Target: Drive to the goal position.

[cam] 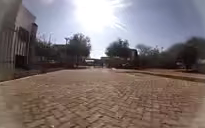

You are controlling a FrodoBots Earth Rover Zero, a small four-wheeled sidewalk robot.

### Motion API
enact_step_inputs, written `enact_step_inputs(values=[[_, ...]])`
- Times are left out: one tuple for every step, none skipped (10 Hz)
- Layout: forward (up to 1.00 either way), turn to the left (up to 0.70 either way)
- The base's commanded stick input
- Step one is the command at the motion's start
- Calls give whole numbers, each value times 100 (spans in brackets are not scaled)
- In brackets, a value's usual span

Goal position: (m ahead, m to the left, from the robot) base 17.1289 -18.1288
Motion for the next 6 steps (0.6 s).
enact_step_inputs(values=[[100, 0], [100, 0], [100, 0], [100, 0], [100, 0], [100, 0]])
